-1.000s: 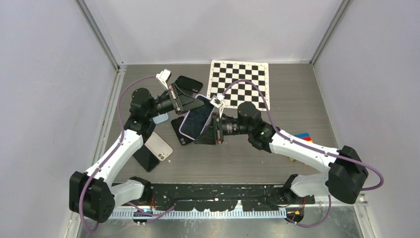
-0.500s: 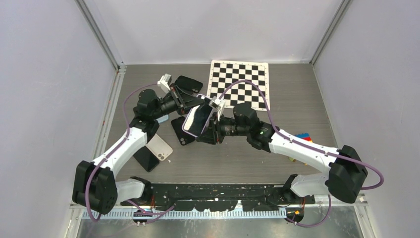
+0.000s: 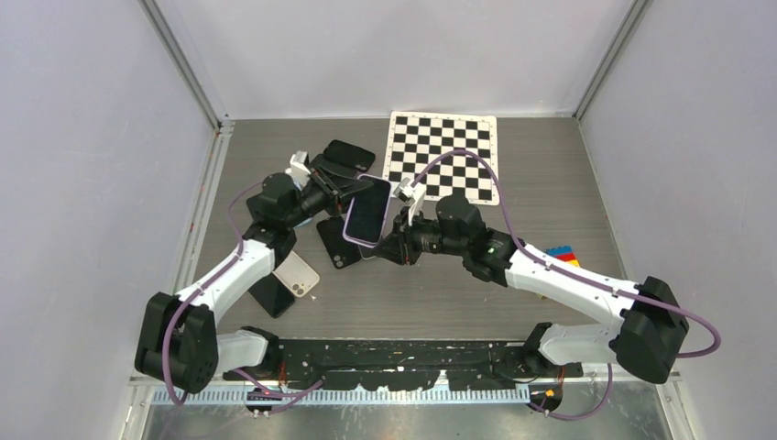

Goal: Take the phone out of the phone case
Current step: Remove the phone case from the phone.

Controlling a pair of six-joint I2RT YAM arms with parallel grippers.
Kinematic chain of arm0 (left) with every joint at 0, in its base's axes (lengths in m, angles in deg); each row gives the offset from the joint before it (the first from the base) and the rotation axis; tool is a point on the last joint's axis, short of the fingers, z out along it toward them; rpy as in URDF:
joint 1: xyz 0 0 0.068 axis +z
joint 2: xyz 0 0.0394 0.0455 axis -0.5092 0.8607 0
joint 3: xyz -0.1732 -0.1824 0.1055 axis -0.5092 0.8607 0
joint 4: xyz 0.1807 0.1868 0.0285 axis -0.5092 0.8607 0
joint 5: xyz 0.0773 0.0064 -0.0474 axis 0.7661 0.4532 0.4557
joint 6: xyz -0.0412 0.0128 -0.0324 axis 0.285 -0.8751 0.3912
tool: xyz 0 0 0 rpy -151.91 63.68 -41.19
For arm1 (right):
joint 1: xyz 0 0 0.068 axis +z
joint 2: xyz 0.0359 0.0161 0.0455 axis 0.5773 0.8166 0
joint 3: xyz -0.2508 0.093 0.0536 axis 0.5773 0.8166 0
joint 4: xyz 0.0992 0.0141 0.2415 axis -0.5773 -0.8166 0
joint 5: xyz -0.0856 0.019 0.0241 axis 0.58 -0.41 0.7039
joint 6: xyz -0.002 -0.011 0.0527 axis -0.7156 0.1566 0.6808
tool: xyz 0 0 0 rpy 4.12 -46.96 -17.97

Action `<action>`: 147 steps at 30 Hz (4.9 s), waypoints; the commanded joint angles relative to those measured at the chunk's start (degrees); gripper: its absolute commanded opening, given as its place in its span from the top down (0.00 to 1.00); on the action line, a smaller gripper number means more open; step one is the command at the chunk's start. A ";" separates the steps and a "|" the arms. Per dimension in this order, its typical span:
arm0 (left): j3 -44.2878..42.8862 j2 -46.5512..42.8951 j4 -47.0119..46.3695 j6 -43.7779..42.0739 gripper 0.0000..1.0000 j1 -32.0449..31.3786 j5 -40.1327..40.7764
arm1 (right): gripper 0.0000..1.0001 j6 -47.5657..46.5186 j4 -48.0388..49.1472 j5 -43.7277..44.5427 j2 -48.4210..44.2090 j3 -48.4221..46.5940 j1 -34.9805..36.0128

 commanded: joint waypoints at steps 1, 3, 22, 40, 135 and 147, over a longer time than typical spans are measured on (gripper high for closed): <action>2.78 -1.16 -5.09 10.36 1.00 -1.71 -5.95 | 0.99 -0.15 5.24 11.93 -2.34 1.51 -1.56; 5.15 -1.52 -7.82 12.61 1.00 -0.61 -4.04 | 0.99 1.88 5.97 12.30 -4.55 2.88 -1.57; 14.30 -3.77 -17.01 27.20 1.00 0.84 7.89 | 0.29 25.20 18.81 8.90 -8.19 9.00 -1.75; 12.37 -7.15 -11.28 21.83 1.00 0.85 10.05 | 0.35 26.70 21.46 5.95 -12.34 10.01 -1.75; 3.40 -2.36 -30.92 27.01 1.00 -2.61 5.71 | 0.79 44.91 27.78 31.38 17.93 12.35 1.09; 6.55 -2.55 -27.99 20.45 1.00 -6.71 3.72 | 0.60 44.46 33.38 26.88 12.16 14.00 -3.04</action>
